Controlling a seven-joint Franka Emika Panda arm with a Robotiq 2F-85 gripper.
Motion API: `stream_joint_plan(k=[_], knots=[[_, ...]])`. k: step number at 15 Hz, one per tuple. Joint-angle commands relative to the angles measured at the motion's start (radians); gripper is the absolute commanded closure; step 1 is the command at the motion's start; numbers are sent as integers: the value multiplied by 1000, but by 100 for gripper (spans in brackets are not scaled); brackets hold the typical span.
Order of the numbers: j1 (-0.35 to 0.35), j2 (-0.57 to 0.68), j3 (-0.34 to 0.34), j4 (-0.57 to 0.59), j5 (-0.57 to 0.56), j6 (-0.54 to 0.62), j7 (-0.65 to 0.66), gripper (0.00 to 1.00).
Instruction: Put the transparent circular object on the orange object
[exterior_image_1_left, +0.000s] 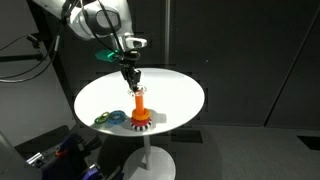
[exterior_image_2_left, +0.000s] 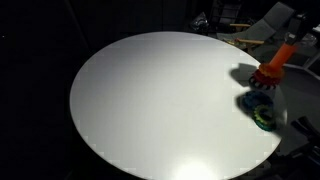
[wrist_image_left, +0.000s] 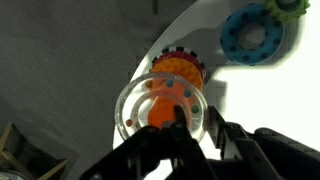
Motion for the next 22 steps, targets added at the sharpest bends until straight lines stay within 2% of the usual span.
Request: stream_joint_plan(k=[1,15,22], knots=[[-9,10,-5,13,23,7,7,93],[-10,43,-9,42,30,-9,10,93],[-2,61,-14,54,107,-21,-21,93]])
